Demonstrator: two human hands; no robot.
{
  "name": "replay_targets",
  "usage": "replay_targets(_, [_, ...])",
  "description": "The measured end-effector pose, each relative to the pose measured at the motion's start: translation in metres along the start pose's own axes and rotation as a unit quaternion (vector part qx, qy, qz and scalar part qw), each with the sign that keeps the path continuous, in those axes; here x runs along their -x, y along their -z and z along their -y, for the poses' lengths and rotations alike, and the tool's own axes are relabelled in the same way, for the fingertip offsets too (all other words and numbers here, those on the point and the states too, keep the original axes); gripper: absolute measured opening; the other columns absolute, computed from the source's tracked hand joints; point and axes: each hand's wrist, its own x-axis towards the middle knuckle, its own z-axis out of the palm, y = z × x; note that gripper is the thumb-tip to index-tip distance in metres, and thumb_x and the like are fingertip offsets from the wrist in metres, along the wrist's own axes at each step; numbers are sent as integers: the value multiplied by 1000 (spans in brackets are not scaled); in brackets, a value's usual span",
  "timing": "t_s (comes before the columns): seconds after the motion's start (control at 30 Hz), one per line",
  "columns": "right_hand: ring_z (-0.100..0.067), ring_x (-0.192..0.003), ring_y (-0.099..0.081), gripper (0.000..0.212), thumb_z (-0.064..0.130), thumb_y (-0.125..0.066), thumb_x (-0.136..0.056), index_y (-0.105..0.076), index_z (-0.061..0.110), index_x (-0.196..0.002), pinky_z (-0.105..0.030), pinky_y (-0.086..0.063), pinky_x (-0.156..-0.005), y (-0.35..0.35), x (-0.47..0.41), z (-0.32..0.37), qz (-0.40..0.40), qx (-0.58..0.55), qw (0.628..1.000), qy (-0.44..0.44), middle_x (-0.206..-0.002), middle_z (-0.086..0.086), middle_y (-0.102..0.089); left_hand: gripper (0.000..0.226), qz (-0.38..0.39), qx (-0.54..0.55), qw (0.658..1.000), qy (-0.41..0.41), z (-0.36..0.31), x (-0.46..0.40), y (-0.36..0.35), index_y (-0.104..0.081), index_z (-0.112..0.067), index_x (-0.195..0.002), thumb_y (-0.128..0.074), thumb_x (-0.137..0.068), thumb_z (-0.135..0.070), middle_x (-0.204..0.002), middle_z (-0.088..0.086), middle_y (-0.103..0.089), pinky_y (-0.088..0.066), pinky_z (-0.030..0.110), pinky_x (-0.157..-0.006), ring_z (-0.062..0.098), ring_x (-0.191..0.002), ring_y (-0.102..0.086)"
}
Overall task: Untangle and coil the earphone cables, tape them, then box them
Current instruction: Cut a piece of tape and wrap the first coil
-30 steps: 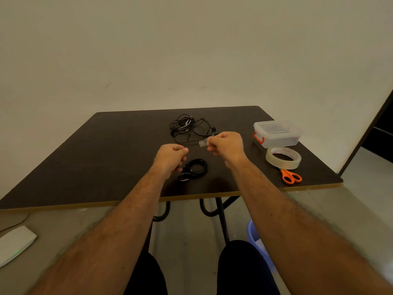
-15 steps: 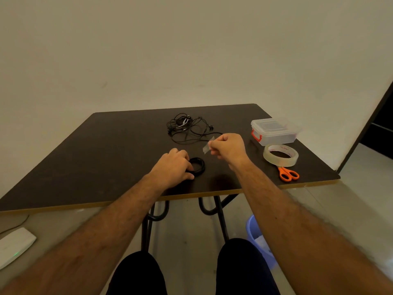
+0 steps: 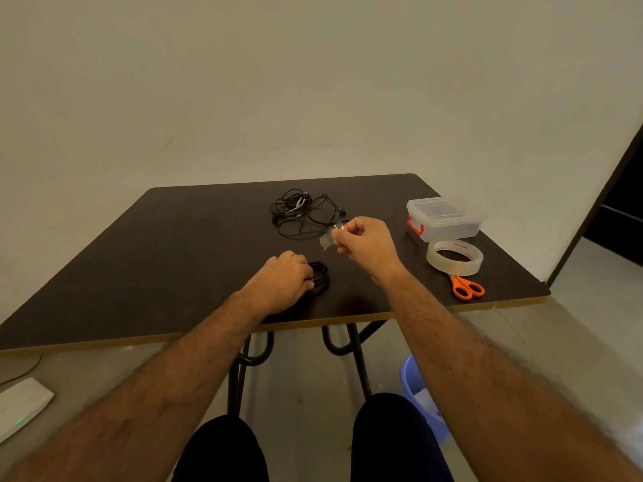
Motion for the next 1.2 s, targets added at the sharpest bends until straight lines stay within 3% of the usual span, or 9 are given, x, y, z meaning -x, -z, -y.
replay_targets(0.17, [-11, -81, -69, 13, 29, -59, -97, -63, 19, -89, -35, -57, -84, -18, 2, 5, 7, -9, 999, 31, -80, 2, -72, 27, 24, 89, 995, 30, 0, 0, 7, -61, -20, -120, -45, -103, -34, -117, -2, -53, -42, 40, -98, 16, -113, -45])
replay_targets(0.27, [-10, -84, -68, 16, 30, -52, -101, -60, 18, -95, -28, -53, -79, -28, 8, 6, 8, 3, 999, 40, -82, 3, -72, 19, 44, 174, 983, 46, -1, 0, 13, -60, -20, -103, -45, -103, -30, -104, 0, -55, -48, 41, -87, 17, -97, -54])
replay_targets(0.43, [-9, -70, -60, 19, 29, -46, -103, -54, 15, -93, -23, -47, -61, -40, 17, 4, 36, 55, 996, 62, -79, 0, -64, 31, 65, 289, 955, 30, -5, 6, 20, -54, -22, -132, -40, -105, -26, -119, 1, -62, -48, 38, -96, 17, -107, -60])
replay_targets(0.53, [-8, -62, -55, 20, 32, -43, -104, -51, 16, -94, -19, -41, -51, -46, 19, 2, 22, 102, 991, 80, -74, 4, -59, 28, 70, 341, 937, 28, -10, 10, 25, -56, -18, -127, -39, -106, -25, -108, -6, -60, -45, 24, -88, 7, -99, -57])
replay_targets(0.63, [-14, -62, -58, 21, 35, -41, -104, -49, 19, -93, -33, -49, -52, -49, 19, 3, -5, 131, 987, 93, -72, 3, -59, 29, 71, 384, 920, 40, -11, 13, 28, -57, -16, -127, -39, -105, -25, -106, -4, -61, -44, 22, -81, 8, -95, -57])
replay_targets(0.8, [-17, -63, -60, 22, 37, -40, -104, -50, 20, -95, -39, -52, -54, -46, 18, 18, -47, 150, 982, 101, -72, 3, -61, 32, 59, 516, 853, 56, -12, 18, 29, -59, -14, -128, -37, -106, -22, -124, 4, -64, -45, 29, -97, 16, -115, -58])
replay_targets(0.93, [-14, -71, -61, 21, 34, -42, -104, -52, 20, -92, -30, -50, -57, -40, 13, 32, -49, 132, 988, 61, -78, 4, -60, 32, 8, 620, 781, 73, -19, 22, 26, -62, -6, -118, -38, -106, -21, -107, 16, -69, -49, 42, -96, 26, -101, -64])
replay_targets(1.07, [-7, -67, -57, 20, 31, -43, -104, -54, 17, -96, -21, -43, -54, -33, 13, 42, -49, 122, 991, 15, -80, 6, -58, 35, -41, 680, 730, 63, -31, 28, 21, -63, -9, -98, -37, -106, -29, -85, 9, -63, -48, 49, -92, 24, -87, -60])
replay_targets(1.2, [-4, -66, -49, 19, 29, -44, -104, -53, 15, -94, -20, -34, -52, -28, 12, 44, -74, 117, 990, -7, -80, 6, -53, 29, -75, 709, 697, 69, -42, 37, 19, -63, -9, -100, -43, -104, -29, -93, 14, -63, -49, 48, -93, 28, -92, -63])
